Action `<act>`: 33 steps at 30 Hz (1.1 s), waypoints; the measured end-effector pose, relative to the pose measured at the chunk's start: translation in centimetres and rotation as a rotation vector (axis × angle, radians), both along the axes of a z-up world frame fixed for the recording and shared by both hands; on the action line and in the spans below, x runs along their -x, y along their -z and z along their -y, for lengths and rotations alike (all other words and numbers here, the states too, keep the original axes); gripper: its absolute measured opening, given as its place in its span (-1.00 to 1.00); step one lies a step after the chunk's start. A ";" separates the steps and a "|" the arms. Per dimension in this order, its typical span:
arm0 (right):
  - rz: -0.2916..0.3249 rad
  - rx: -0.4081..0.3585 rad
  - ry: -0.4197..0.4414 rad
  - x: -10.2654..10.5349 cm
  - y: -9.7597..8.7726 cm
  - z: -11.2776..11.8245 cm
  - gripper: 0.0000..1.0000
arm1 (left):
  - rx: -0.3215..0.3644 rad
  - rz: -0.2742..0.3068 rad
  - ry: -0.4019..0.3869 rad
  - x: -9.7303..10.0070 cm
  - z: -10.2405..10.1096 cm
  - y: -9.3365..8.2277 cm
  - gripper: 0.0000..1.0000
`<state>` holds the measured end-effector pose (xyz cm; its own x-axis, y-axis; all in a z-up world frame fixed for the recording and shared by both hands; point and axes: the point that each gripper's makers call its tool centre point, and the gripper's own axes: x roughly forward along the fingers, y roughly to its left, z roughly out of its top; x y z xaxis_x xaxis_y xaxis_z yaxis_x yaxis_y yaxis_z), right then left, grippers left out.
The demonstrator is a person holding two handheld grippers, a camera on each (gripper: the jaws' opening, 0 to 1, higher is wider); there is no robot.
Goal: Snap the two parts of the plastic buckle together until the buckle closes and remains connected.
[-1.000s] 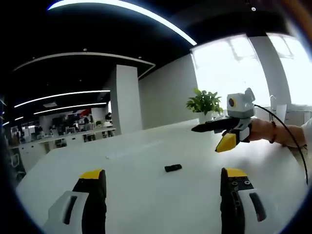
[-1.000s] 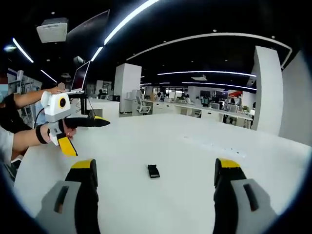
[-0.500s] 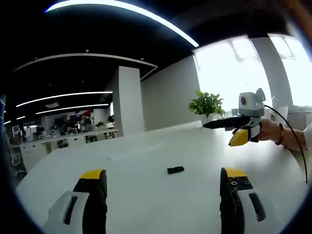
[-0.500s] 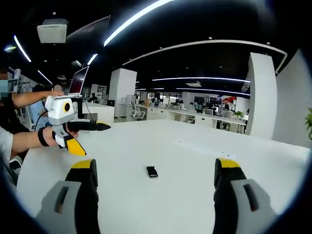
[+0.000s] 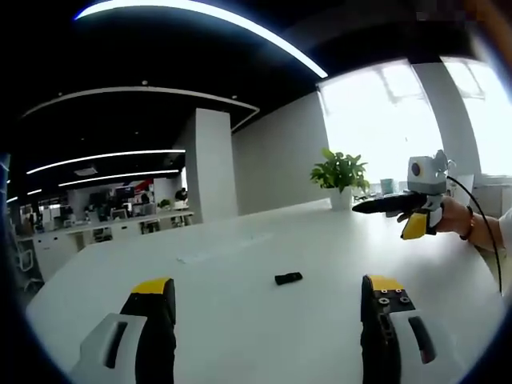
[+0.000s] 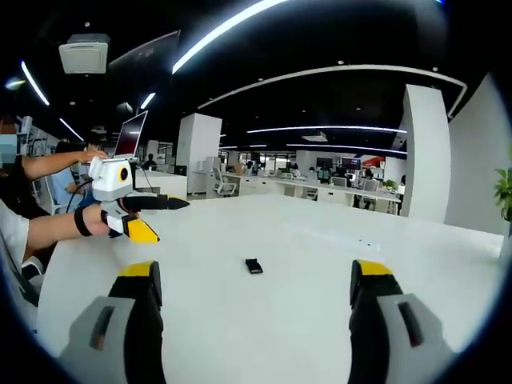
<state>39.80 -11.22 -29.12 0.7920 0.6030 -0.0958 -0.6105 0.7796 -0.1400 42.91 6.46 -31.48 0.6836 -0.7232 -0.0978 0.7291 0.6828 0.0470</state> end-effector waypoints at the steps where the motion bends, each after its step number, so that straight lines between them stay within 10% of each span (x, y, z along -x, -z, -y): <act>1: 0.002 0.002 0.004 0.1 0.0 0.2 0.95 | 0.000 0.000 -0.001 0.0 0.0 0.0 0.96; 33: -0.011 0.020 -0.012 0.3 1.0 0.2 0.93 | 0.001 0.002 0.002 -0.1 0.0 -0.1 0.95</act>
<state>39.51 -11.41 -30.08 0.7836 0.6102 -0.1168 -0.6213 0.7694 -0.1488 43.05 6.48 -31.36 0.6826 -0.7244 -0.0963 0.7301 0.6816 0.0478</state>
